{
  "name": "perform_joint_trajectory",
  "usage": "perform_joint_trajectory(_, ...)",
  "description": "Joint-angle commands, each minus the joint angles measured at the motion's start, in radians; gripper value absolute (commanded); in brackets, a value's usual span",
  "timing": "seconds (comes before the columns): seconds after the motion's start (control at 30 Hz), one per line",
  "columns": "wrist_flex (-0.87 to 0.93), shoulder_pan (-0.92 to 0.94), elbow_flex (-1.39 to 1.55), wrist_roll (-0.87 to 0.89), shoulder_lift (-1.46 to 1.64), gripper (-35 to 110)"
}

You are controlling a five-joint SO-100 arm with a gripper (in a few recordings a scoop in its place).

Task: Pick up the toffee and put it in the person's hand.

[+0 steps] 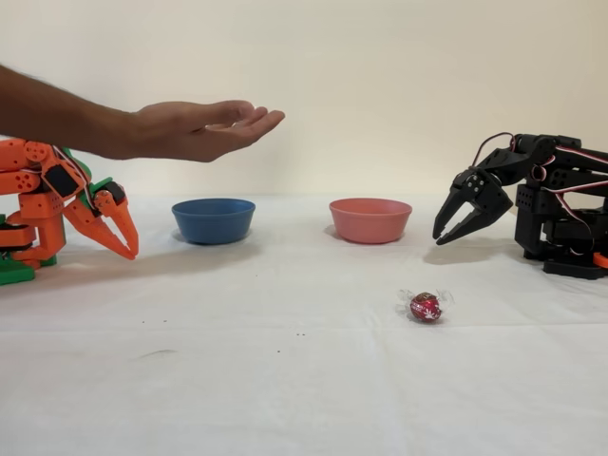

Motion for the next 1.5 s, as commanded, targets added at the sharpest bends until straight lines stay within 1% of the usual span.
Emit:
perform_joint_trajectory(0.0,0.005,-0.021,0.054,0.006,0.069,0)
perform_joint_trajectory(0.2,0.003,-0.021,0.054,0.003,0.069,0)
perform_joint_trajectory(0.37,-0.069,-0.046,0.051,-0.006,0.003,2)
perform_joint_trajectory(0.47,-0.109,-0.080,0.000,0.003,-0.072,4)
perform_joint_trajectory(0.57,-0.144,-0.104,-0.115,-0.008,-0.173,7)
perform_joint_trajectory(0.7,-0.160,-0.118,-0.318,-0.048,-0.408,10)
perform_joint_trajectory(0.83,-0.141,-0.158,-0.489,-0.025,-0.601,14)
perform_joint_trajectory(1.07,-0.078,-0.216,-0.683,0.037,-0.772,20)
perform_joint_trajectory(1.33,-0.035,-0.288,-0.940,0.097,-1.062,22)
perform_joint_trajectory(1.47,-0.014,-0.310,-1.063,0.089,-1.183,22)
